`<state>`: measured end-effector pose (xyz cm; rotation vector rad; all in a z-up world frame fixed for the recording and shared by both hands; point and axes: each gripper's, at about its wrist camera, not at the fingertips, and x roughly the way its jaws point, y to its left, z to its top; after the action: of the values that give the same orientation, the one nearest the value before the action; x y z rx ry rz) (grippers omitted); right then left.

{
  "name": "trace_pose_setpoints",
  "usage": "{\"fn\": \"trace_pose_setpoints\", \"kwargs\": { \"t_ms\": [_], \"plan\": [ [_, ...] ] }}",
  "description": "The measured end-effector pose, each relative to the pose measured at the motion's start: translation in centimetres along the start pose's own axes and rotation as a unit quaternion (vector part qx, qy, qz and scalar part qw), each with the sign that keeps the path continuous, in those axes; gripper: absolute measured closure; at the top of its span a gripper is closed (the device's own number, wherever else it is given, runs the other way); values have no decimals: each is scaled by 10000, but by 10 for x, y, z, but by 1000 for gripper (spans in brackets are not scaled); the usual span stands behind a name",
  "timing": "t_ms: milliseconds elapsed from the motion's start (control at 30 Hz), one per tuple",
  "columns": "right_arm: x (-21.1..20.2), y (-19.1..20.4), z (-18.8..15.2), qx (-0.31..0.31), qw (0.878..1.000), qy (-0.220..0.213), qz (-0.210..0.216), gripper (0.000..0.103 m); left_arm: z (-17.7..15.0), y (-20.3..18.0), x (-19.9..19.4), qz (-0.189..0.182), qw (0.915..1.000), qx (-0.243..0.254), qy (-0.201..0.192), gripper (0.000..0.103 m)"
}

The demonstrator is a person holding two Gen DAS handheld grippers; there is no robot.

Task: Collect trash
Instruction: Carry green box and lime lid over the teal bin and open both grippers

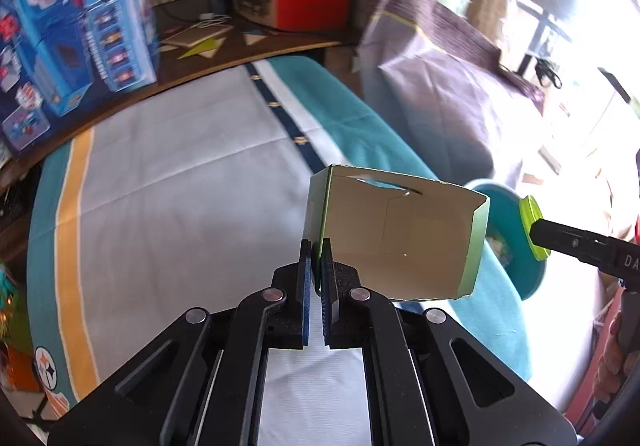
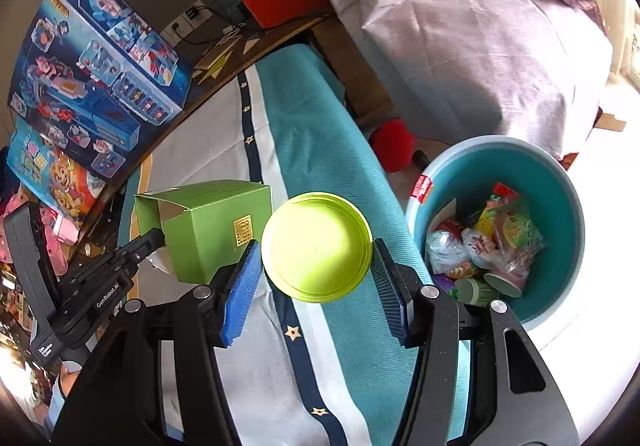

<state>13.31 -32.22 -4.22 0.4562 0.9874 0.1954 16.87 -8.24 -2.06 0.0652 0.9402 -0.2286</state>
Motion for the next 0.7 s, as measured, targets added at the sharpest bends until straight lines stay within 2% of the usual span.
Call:
{"fn": "trace_pose_setpoints", "kwargs": {
  "t_ms": [367, 700],
  "plan": [
    [-43, -81, 2, 730, 9962, -461, -146, 50, 9, -89, 21, -309, 9964, 755, 211, 98],
    [-65, -145, -5, 1309, 9885, -639, -399, 50, 11, -165, 45, -660, 9872, 1386, 434, 98]
  ]
}}
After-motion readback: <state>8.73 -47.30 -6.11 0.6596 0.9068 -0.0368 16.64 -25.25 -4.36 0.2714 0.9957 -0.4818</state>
